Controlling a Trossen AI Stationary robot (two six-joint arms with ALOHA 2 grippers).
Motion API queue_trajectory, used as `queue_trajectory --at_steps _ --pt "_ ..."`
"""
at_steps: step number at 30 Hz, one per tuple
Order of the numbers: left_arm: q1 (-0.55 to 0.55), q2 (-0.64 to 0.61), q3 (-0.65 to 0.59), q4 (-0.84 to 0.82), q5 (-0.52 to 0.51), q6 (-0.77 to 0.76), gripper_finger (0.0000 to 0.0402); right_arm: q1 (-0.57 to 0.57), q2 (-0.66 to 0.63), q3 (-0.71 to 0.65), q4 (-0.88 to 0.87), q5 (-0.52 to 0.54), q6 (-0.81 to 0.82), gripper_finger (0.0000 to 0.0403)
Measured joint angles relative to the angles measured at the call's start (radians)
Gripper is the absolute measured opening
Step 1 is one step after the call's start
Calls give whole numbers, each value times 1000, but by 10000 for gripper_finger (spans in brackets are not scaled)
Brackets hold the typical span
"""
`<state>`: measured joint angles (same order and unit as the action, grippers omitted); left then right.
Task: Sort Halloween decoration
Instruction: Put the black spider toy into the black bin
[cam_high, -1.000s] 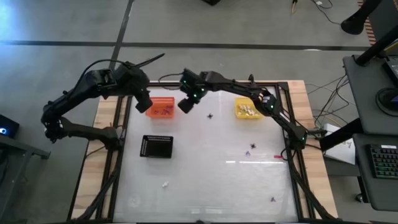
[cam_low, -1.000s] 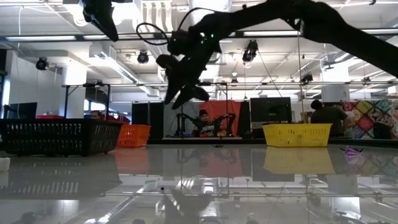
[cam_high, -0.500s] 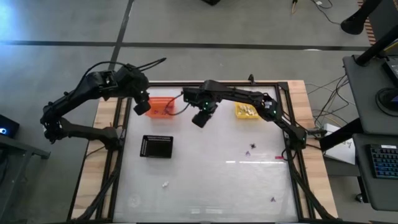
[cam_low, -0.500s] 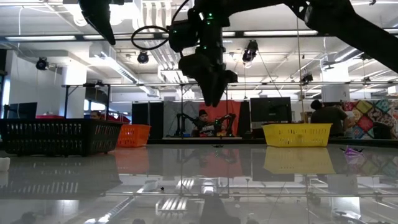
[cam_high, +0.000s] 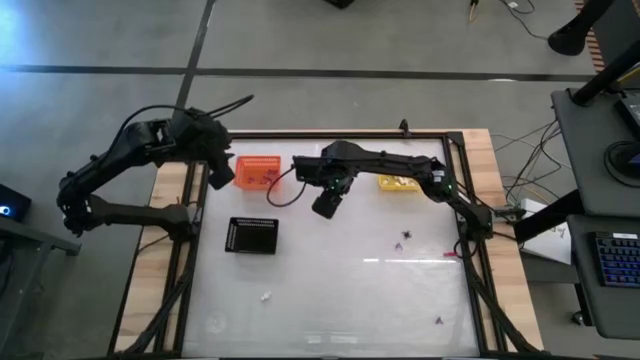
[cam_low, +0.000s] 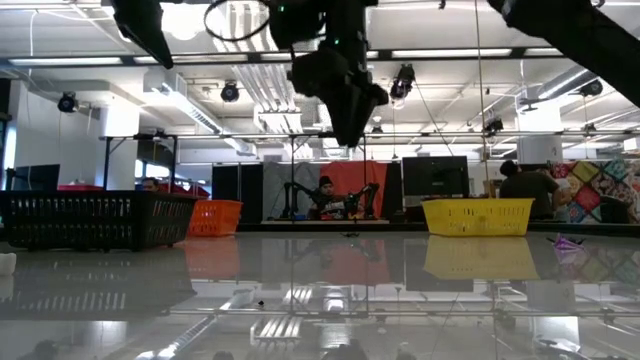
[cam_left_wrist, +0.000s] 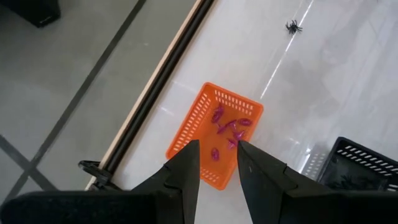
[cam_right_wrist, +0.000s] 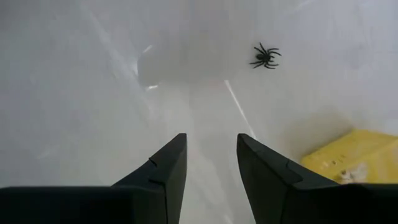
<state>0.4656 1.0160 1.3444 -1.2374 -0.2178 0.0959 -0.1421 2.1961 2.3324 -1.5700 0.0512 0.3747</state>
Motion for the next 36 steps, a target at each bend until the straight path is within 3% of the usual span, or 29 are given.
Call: queue_trajectory --at_steps 10,16,22,31,36 --pt "0 -26 -64 62 2 26 91 100 -178 -185 -1 49 110 137" --pt "0 -30 -77 84 78 18 91 133 -367 -397 12 84 218 139" --pt "0 -31 -77 86 79 -9 91 145 -557 -635 73 109 327 140" --pt "0 -25 -77 86 101 -27 91 164 -799 -988 184 96 377 150" --pt "0 -25 -77 86 101 -28 91 164 -918 -1194 346 48 468 151"
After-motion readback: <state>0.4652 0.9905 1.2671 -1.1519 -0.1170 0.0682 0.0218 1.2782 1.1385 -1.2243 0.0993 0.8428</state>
